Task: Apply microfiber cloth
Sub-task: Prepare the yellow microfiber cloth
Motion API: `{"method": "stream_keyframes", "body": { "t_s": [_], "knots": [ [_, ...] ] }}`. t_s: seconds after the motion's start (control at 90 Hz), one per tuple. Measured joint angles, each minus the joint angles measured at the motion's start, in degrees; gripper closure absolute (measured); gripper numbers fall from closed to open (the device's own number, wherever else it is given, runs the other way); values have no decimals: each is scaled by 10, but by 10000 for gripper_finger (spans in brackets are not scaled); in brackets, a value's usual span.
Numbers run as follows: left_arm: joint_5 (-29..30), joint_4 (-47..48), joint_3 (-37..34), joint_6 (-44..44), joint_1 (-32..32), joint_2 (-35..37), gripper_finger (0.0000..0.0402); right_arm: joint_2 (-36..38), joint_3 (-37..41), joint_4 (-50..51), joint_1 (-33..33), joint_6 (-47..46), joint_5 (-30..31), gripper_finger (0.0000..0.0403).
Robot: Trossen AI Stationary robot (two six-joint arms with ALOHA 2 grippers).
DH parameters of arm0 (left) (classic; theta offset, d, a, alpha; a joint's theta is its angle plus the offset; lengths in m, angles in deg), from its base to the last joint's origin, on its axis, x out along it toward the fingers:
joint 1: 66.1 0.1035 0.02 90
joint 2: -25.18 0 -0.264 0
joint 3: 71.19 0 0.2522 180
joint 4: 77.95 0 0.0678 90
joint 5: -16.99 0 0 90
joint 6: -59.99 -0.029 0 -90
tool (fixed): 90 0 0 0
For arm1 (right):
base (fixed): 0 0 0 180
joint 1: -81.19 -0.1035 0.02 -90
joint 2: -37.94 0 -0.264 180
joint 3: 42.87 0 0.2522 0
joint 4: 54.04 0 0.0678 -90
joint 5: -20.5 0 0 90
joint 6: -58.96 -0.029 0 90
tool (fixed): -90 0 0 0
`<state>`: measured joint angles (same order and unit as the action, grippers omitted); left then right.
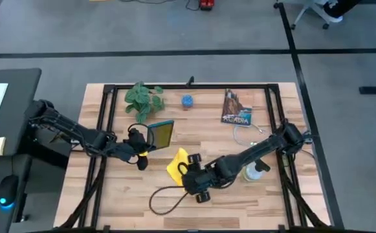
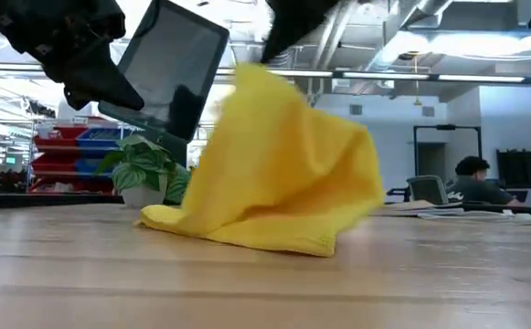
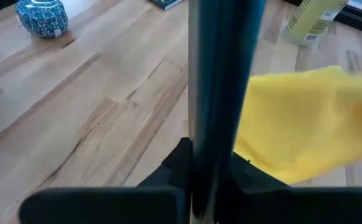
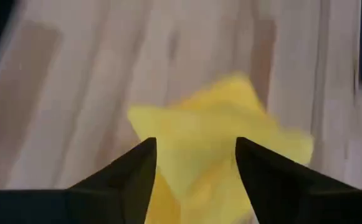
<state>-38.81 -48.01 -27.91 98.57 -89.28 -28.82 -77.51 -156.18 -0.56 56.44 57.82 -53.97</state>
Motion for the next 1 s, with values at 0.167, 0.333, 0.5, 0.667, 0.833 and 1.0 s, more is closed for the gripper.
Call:
{"method": "stream_keyframes", "body": {
  "t_s": [0.167,0.333,0.5,0.667,0.833,1.0],
  "knots": [
    [0,4,0,0,0,0,388,-1,1,81,5,-14,30,202],
    [1,13,0,0,0,0,388,-1,2,91,4,-37,31,222],
    [6,12,0,0,0,0,388,-1,35,-74,9,12,9,234],
    [6,12,0,0,0,0,388,-1,95,-144,34,6,13,234],
    [6,12,0,0,0,0,388,-2,144,-197,49,7,-4,234],
    [7,11,0,0,0,0,388,-2,177,-250,61,11,-25,235]
  ]
}}
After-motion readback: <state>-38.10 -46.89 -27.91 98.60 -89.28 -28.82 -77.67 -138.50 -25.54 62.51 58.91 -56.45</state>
